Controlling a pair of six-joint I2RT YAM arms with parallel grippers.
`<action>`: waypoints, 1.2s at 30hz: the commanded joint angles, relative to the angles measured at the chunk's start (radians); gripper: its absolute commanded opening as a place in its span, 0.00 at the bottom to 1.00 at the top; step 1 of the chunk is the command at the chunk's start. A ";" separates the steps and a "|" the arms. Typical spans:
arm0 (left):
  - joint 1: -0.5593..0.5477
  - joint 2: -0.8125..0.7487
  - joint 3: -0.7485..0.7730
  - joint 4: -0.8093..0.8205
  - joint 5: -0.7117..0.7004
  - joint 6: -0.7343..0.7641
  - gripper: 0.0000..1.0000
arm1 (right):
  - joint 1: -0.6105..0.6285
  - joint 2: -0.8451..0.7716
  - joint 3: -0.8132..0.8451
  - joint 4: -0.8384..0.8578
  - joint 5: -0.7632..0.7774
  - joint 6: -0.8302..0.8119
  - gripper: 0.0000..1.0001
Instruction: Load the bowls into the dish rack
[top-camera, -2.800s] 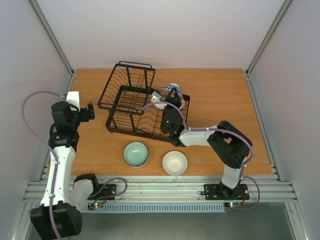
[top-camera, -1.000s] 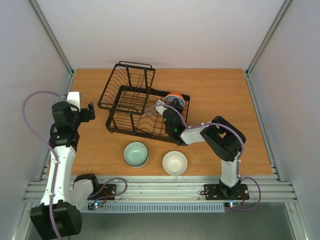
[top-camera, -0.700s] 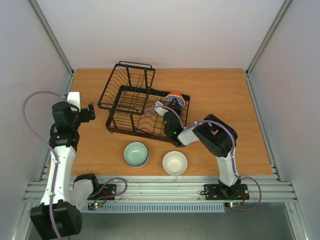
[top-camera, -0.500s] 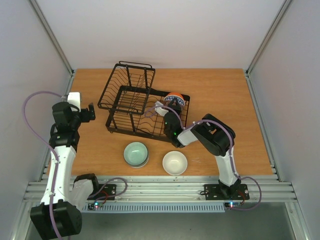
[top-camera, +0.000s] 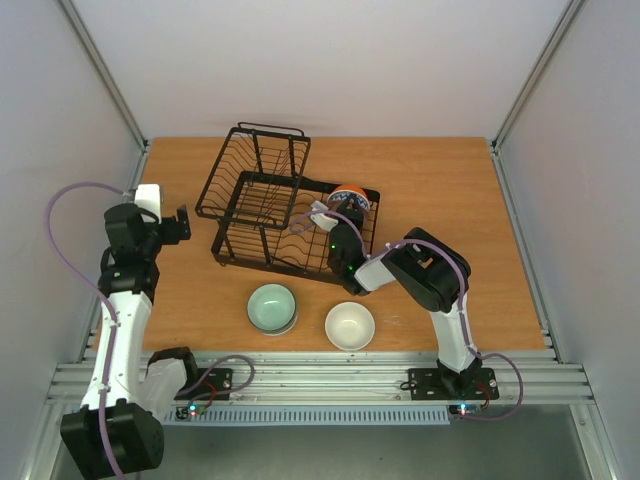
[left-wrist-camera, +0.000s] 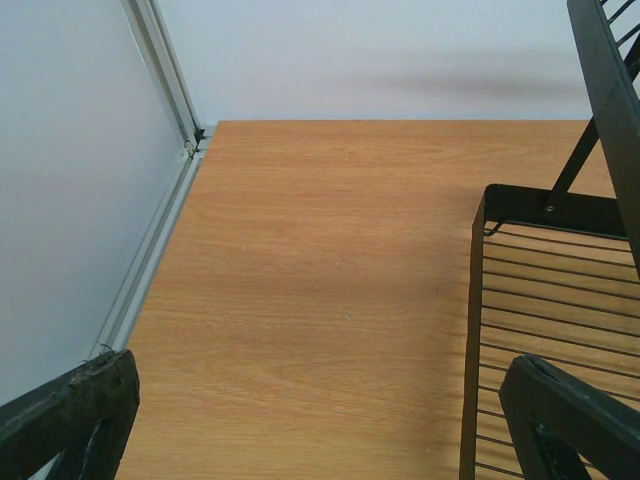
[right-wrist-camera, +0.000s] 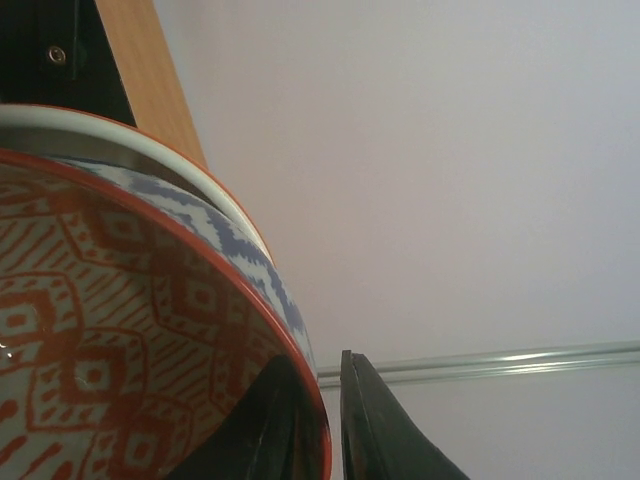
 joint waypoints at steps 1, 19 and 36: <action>0.006 -0.006 -0.009 0.054 0.002 0.004 0.99 | 0.001 -0.012 0.000 0.061 0.008 0.042 0.16; 0.007 -0.014 -0.013 0.058 0.001 0.005 0.99 | 0.015 -0.035 -0.019 0.049 0.020 0.077 0.61; 0.008 -0.026 -0.008 0.052 0.004 0.001 0.99 | 0.055 -0.360 0.008 -0.839 0.006 0.663 0.79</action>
